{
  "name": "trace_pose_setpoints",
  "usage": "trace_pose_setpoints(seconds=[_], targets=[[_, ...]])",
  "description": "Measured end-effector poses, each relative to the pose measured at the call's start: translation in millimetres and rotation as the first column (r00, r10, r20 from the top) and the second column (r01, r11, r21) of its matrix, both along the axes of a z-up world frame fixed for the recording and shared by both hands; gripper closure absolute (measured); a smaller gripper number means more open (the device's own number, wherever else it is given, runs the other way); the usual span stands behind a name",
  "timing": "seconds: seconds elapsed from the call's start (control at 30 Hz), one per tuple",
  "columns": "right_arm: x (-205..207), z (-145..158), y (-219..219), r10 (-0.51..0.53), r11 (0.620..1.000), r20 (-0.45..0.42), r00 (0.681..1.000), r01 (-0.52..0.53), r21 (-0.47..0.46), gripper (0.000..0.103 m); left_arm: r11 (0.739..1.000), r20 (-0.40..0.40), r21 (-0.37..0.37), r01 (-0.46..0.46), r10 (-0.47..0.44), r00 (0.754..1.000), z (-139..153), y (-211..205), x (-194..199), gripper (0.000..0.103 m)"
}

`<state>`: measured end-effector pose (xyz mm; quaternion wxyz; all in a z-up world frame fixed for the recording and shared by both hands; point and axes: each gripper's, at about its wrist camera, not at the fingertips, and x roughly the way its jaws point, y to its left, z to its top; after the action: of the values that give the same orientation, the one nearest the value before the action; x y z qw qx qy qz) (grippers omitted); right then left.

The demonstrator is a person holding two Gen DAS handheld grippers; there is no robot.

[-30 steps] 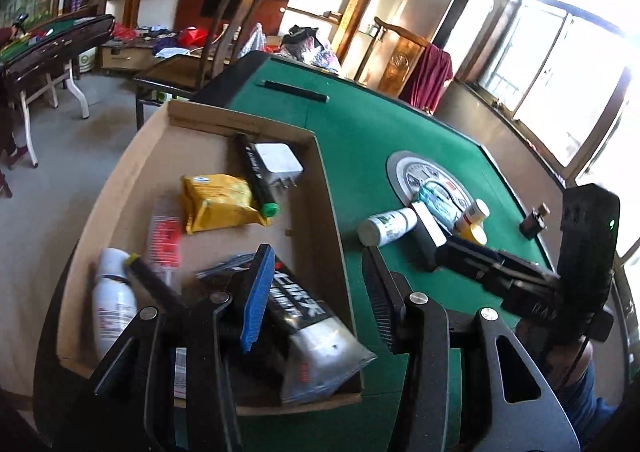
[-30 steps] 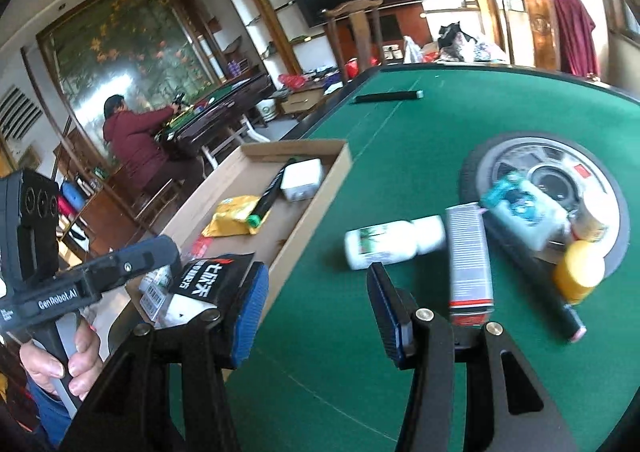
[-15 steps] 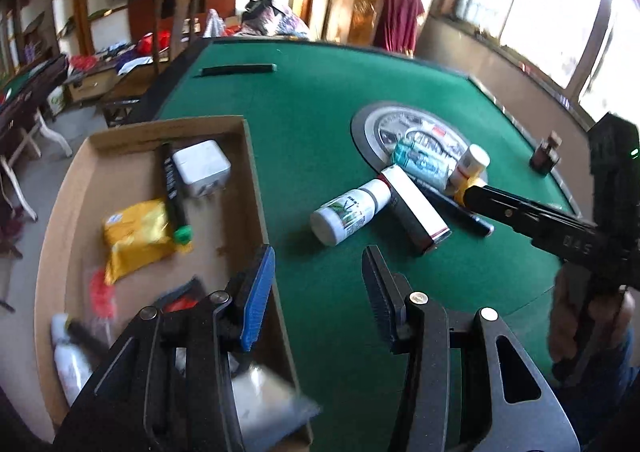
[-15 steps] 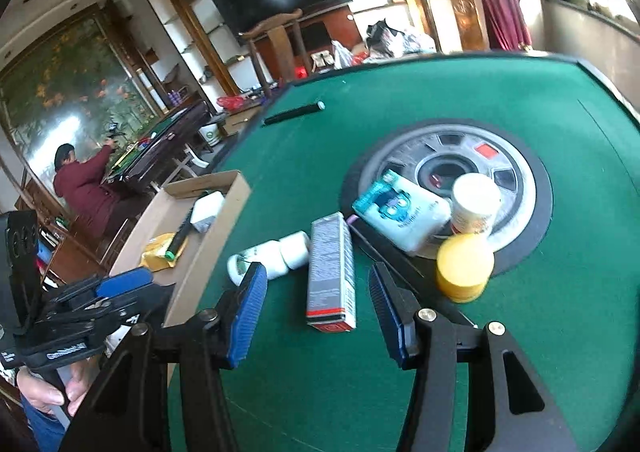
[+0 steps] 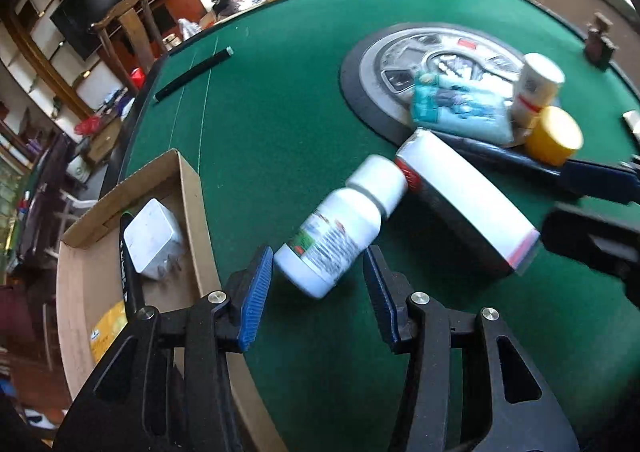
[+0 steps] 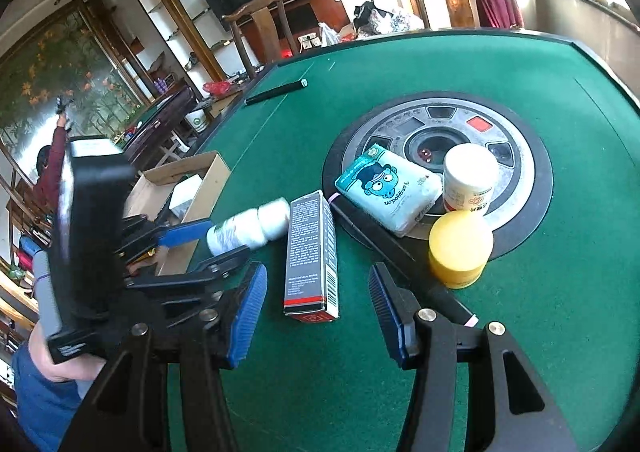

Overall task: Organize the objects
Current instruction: 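Grasp a white medicine bottle with the left tool while the right tool grasps a white-red box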

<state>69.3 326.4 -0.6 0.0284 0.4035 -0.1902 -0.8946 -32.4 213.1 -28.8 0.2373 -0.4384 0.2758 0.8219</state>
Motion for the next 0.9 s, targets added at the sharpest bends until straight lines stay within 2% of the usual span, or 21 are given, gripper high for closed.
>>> trace_pose_setpoints(seconds=[0.2, 0.27, 0.3, 0.5, 0.67, 0.83, 0.9], targets=[[1.3, -2.1, 0.3, -0.008, 1.000, 0.007, 1.000, 0.008, 0.008, 0.050, 0.997, 0.069, 0.063, -0.046, 0.041, 0.997, -4.6, 5.2, -16.2, 0.056], [1.9, -3.6, 0.7, -0.012, 1.000, 0.012, 1.000, 0.012, 0.009, 0.050, 0.991, 0.117, 0.117, -0.063, 0.050, 0.992, -4.9, 3.2, -20.2, 0.069], [2.3, -4.0, 1.1, -0.013, 1.000, 0.013, 1.000, 0.013, 0.010, 0.050, 0.986, 0.143, 0.146, -0.077, 0.056, 0.988, -5.1, -0.8, -21.3, 0.069], [4.2, -5.0, -2.8, -0.012, 0.998, 0.009, 1.000, 0.011, 0.062, 0.050, 0.964, 0.190, 0.223, -0.143, 0.101, 0.977, -4.4, -28.4, 4.8, 0.069], [-7.8, -7.6, -19.6, 0.007, 0.989, 0.022, 1.000, -0.010, 0.150, 0.050, 0.961, 0.161, 0.231, -0.154, 0.118, 0.980, -3.2, -33.1, 56.9, 0.069], [-25.5, -20.1, -34.0, 0.021, 0.972, 0.071, 0.997, -0.037, 0.232, 0.050, 0.957, 0.124, 0.242, -0.159, 0.132, 0.983, -4.6, -33.3, 73.2, 0.069], [-30.1, -28.5, -34.8, 0.019, 0.966, 0.094, 0.995, -0.042, 0.253, 0.061, 0.957, 0.115, 0.241, -0.161, 0.137, 0.984, -4.9, -32.5, 74.0, 0.069]])
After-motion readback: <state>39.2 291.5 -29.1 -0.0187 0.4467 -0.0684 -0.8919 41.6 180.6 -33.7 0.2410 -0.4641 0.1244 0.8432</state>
